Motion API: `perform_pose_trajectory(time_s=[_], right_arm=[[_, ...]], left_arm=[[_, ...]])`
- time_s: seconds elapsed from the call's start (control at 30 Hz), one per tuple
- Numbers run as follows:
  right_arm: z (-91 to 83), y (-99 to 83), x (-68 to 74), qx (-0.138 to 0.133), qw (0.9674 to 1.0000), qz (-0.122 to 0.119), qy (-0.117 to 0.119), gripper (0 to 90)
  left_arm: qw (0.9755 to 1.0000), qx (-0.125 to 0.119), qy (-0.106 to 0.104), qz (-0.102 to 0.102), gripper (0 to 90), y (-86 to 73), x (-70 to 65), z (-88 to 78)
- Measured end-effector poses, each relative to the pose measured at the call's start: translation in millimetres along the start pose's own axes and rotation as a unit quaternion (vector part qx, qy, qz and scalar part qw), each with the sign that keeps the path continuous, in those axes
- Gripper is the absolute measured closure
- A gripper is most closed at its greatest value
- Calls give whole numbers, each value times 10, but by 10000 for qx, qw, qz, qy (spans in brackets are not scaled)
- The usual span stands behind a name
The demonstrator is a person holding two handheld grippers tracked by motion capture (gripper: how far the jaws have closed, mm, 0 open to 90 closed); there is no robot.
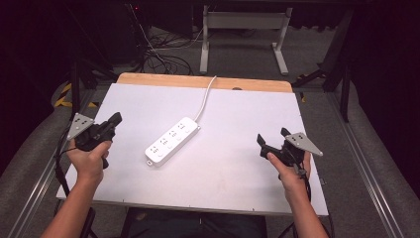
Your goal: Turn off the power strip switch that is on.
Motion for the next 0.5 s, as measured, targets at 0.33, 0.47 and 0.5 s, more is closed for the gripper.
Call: perform_pose_trajectory(time_s=[0.33,0.47,0.5], right_arm=[[3,-9,-12,16,10000,41,-30,102],[15,-17,-8,27,10000,20,-8,101],[16,-16,-8,24,10000,15,-10,101]], left_arm=[[9997,-50,214,-50,900,-22,57,-62],[9997,-62,235,8,900,-22,63,-66],[9996,-58,261,7,900,-25,71,-67]])
Point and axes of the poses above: each handheld gripper's, and its own axes: z roughly forward along the jaws, y roughly out of its top, x roughly to its left, the point moved 2 cm from there along z, roughly forward along the jaws, and after that the axes turned 14 degrees about -x, right-handed, at the moved point
